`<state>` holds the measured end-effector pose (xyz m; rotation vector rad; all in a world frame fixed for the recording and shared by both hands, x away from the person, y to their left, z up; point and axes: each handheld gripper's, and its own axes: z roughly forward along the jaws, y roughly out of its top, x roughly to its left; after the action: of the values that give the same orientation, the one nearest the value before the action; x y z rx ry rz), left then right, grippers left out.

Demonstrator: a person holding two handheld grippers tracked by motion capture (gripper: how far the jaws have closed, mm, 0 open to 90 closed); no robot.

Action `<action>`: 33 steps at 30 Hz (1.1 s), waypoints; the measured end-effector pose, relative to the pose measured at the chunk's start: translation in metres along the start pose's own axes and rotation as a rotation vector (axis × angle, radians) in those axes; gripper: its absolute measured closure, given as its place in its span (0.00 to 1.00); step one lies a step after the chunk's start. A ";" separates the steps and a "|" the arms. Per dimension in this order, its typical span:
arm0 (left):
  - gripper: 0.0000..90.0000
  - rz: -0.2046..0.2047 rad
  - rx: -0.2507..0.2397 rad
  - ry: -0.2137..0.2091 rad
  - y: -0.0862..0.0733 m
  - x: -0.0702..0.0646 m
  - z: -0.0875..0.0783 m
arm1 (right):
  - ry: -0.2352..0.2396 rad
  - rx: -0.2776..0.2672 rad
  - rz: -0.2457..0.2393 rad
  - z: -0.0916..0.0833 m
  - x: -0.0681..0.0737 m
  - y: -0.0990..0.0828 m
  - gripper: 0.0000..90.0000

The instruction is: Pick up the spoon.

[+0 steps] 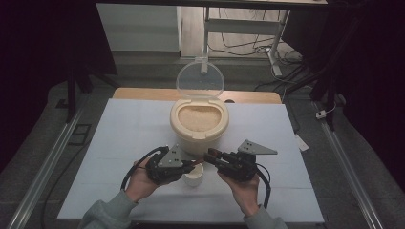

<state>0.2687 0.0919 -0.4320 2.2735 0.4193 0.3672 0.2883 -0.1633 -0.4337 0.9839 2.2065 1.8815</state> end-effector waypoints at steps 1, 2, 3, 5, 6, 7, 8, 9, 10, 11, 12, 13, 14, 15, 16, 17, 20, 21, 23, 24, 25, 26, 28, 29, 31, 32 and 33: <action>0.88 0.004 0.005 0.002 0.000 0.000 0.001 | 0.000 0.000 0.000 0.000 0.000 0.000 0.81; 0.89 0.008 0.010 0.006 0.000 -0.001 0.001 | 0.020 -0.008 -0.012 0.000 0.002 0.001 0.84; 0.89 0.011 0.013 0.007 0.000 -0.001 0.002 | 0.020 -0.008 -0.012 0.000 0.002 0.001 0.84; 0.88 0.011 0.010 0.006 0.000 -0.001 0.002 | 0.050 -0.019 -0.034 -0.001 0.006 0.003 0.89; 0.88 0.009 0.006 0.004 0.000 -0.001 0.001 | 0.062 -0.022 -0.032 -0.002 0.007 0.003 0.90; 0.88 0.010 0.002 0.003 0.000 -0.001 0.001 | 0.062 -0.022 -0.032 -0.002 0.007 0.003 0.90; 0.88 0.007 -0.004 0.002 0.000 -0.001 0.000 | 0.073 -0.026 -0.029 -0.002 0.007 0.004 0.91; 0.88 0.010 -0.004 0.003 0.000 -0.002 0.000 | 0.079 -0.029 -0.031 -0.002 0.007 0.004 0.91; 0.88 0.013 -0.002 0.000 0.001 -0.002 0.000 | 0.085 -0.033 -0.033 -0.003 0.007 0.004 0.92; 0.88 0.009 -0.008 0.000 0.001 -0.002 0.000 | 0.091 -0.035 -0.034 -0.003 0.007 0.004 0.92; 0.88 0.007 -0.011 -0.002 0.001 -0.002 0.000 | 0.098 -0.039 -0.033 -0.003 0.007 0.004 0.92; 0.88 0.012 -0.009 -0.002 0.001 -0.002 -0.001 | 0.104 -0.044 -0.030 -0.003 0.006 0.004 0.92; 0.88 0.011 -0.010 -0.003 0.001 -0.002 -0.001 | 0.106 -0.048 -0.029 -0.004 0.006 0.003 0.92; 0.88 0.010 -0.013 -0.003 0.001 -0.002 -0.001 | 0.109 -0.051 -0.029 -0.004 0.005 0.003 0.92; 0.88 0.008 -0.016 -0.001 0.001 -0.002 -0.001 | 0.114 -0.056 -0.028 -0.004 0.005 0.003 0.92; 0.87 0.004 -0.020 -0.001 0.001 -0.002 -0.001 | 0.116 -0.060 -0.027 -0.004 0.004 0.003 0.92; 0.86 -0.014 -0.034 -0.004 0.001 -0.002 -0.002 | 0.119 -0.067 -0.028 -0.005 0.004 0.003 0.92; 0.83 -0.024 -0.043 -0.006 0.000 -0.002 -0.002 | 0.117 -0.076 -0.039 -0.006 0.005 0.003 0.92; 0.77 -0.051 -0.061 0.005 0.000 -0.002 -0.003 | 0.115 -0.080 -0.042 -0.006 0.006 0.004 0.92; 0.70 -0.060 -0.068 0.020 -0.001 -0.002 -0.004 | 0.116 -0.086 -0.048 -0.006 0.006 0.004 0.92; 0.64 -0.067 -0.075 0.030 -0.001 -0.003 -0.006 | 0.119 -0.092 -0.048 -0.007 0.006 0.004 0.92; 0.59 -0.076 -0.080 0.038 -0.002 -0.003 -0.007 | 0.123 -0.101 -0.050 -0.008 0.006 0.005 0.92; 0.45 -0.096 -0.093 0.066 -0.005 -0.005 -0.012 | 0.123 -0.118 -0.057 -0.011 0.006 0.006 0.92; 0.45 -0.105 -0.098 0.075 -0.006 -0.005 -0.014 | 0.124 -0.123 -0.061 -0.012 0.006 0.007 0.92; 0.37 -0.133 -0.107 0.085 -0.010 -0.005 -0.019 | 0.109 -0.138 -0.072 -0.016 0.005 0.009 0.92; 0.37 -0.143 -0.111 0.098 -0.012 -0.006 -0.021 | 0.109 -0.138 -0.072 -0.016 0.005 0.009 0.92; 0.35 -0.148 -0.113 0.108 -0.015 -0.006 -0.024 | 0.108 -0.142 -0.070 -0.017 0.004 0.010 0.92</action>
<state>0.2514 0.1143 -0.4284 2.1048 0.6040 0.4283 0.2815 -0.1760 -0.4196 0.7898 2.0976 2.0713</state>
